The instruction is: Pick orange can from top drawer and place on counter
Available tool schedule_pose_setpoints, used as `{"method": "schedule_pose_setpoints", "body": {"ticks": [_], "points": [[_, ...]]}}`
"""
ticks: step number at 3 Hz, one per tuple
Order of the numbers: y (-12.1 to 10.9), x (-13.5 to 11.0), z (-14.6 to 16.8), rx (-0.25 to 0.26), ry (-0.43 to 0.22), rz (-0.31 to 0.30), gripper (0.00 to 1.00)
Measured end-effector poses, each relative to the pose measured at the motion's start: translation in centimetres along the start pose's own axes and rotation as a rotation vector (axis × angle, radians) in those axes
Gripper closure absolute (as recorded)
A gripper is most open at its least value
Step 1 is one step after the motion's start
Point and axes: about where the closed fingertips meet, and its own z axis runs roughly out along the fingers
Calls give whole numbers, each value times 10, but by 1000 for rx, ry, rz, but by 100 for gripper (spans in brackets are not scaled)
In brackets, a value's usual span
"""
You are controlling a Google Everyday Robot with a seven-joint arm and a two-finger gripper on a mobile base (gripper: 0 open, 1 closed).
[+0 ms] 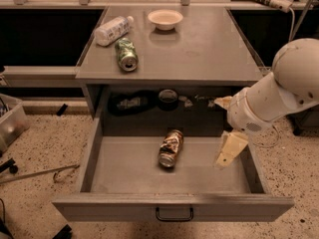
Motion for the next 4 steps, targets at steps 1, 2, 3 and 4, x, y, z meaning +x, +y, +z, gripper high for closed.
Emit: {"method": "schedule_pose_setpoints", "body": {"ticks": [1, 2, 3, 4], "points": [[-12, -13, 30, -9, -17, -149, 0], [-26, -16, 67, -7, -11, -267, 0], [-34, -8, 97, 10, -11, -318, 0], [-34, -8, 97, 10, -11, -318, 0]]}}
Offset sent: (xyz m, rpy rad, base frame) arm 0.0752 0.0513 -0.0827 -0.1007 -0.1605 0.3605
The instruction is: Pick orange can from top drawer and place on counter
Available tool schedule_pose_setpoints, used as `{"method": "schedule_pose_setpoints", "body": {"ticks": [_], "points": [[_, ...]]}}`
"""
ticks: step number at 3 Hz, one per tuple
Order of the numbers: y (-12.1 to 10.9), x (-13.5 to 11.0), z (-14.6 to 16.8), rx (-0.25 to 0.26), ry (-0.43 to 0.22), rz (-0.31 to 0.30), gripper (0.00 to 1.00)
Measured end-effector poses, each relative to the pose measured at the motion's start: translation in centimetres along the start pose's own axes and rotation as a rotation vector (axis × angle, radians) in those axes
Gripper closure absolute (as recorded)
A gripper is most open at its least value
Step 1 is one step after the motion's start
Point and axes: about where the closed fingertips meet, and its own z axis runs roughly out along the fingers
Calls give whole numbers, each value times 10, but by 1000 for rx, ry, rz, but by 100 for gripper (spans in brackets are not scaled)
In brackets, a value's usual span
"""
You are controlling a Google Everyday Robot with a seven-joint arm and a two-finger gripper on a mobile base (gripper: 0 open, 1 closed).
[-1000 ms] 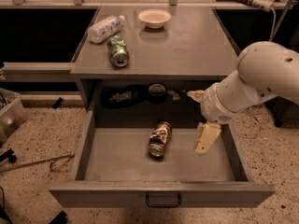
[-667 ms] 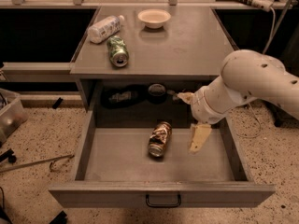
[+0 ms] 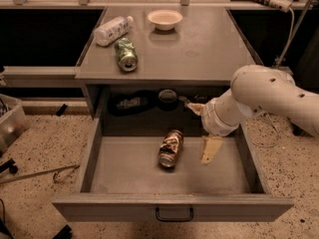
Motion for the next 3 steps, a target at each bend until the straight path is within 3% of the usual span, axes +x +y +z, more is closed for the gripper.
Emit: {"method": "schedule_pose_setpoints", "body": {"ticks": [1, 2, 3], "points": [[-1, 2, 6, 25, -19, -26, 0], [-10, -9, 36, 38, -53, -129, 0], [-8, -26, 73, 2, -99, -224, 0]]}}
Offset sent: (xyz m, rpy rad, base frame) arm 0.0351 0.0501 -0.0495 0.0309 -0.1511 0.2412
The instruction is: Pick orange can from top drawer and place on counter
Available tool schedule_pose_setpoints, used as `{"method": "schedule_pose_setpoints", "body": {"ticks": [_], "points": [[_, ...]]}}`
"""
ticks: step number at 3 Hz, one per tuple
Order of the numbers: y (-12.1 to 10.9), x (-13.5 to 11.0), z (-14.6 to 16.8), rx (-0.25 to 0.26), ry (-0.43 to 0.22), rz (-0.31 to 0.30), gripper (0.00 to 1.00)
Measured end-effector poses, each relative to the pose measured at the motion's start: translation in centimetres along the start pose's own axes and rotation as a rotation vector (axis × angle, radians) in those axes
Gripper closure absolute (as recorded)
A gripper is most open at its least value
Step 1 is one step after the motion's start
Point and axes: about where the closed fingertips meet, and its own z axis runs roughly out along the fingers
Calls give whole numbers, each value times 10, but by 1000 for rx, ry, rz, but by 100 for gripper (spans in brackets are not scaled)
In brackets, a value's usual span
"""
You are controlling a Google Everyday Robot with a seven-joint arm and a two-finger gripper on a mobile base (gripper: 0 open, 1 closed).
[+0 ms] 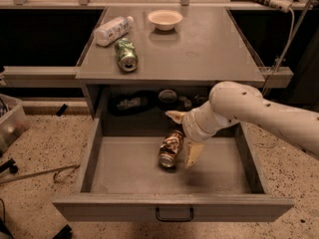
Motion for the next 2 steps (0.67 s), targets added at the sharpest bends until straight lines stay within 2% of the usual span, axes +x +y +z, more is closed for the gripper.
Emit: {"method": "schedule_pose_setpoints", "body": {"ticks": [1, 2], "points": [[2, -9, 25, -59, -27, -72, 0], [6, -11, 39, -102, -1, -107, 0]]}}
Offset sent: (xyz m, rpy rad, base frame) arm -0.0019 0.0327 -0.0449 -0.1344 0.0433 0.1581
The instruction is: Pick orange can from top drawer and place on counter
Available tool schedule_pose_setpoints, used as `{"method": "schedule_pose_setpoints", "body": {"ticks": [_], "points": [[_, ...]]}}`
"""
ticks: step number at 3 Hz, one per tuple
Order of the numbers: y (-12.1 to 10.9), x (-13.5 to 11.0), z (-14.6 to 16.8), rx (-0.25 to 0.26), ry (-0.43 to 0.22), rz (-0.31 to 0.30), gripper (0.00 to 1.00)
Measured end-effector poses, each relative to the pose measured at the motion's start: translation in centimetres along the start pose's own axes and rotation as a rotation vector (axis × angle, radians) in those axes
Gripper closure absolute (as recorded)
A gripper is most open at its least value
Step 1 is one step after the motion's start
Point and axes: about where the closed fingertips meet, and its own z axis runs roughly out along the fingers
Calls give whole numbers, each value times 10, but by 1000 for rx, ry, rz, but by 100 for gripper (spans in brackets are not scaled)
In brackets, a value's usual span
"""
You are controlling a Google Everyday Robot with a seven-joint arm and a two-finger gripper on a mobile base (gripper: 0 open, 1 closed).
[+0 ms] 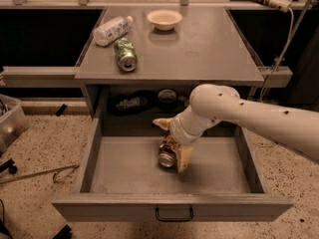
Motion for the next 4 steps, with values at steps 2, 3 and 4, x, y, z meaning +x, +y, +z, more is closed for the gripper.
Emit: {"method": "schedule_pose_setpoints", "body": {"ticks": [2, 3, 4], "points": [[0, 0, 1, -1, 1, -2, 42], [0, 0, 1, -1, 0, -2, 66], [5, -3, -9, 54, -36, 23, 89]]}}
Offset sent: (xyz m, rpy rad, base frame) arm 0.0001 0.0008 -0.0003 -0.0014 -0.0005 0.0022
